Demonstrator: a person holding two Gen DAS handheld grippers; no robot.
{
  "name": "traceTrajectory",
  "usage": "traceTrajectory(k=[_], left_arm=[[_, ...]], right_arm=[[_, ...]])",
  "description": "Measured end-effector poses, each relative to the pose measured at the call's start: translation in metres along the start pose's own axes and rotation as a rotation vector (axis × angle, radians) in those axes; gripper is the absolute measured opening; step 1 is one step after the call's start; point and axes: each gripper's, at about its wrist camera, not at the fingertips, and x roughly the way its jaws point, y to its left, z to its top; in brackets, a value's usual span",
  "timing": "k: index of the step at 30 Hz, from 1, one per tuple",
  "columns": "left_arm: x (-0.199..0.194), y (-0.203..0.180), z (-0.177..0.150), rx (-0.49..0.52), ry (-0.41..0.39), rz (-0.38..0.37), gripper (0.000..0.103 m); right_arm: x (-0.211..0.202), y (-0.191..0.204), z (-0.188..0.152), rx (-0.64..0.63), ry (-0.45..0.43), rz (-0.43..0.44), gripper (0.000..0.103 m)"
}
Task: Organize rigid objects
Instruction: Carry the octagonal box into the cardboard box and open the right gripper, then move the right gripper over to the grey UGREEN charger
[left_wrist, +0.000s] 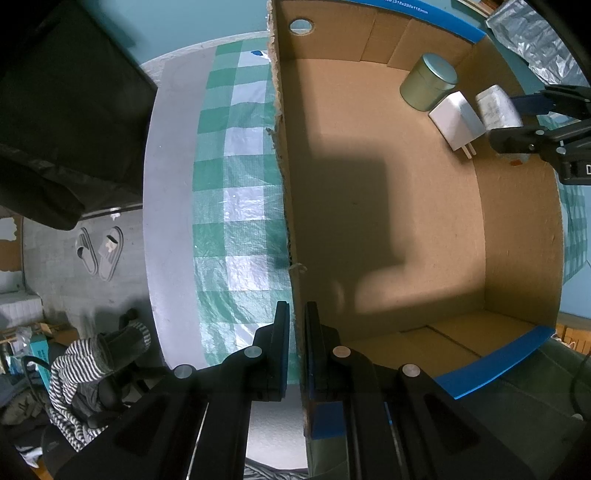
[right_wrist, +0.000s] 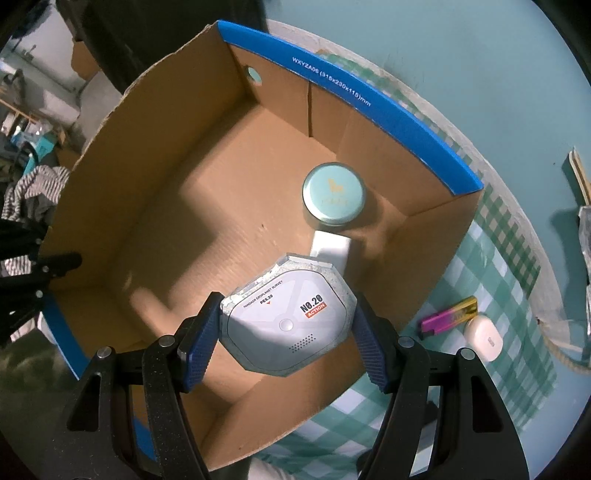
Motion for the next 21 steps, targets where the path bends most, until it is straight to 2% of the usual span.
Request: traceTrajectory(k=[9, 21], left_arm=[[0.001, -0.001, -0.001, -0.001, 0.0, 0.0, 0.008], [0.001, -0.001, -0.003, 0.008, 0.001, 0.003, 0.008]], right_arm=[[-0.001, -0.006, 0.003, 0.038, -0.015, 0.02, 0.068], [-0.027, -0.019, -0.006, 0.137, -0.078, 0.06, 0.068]])
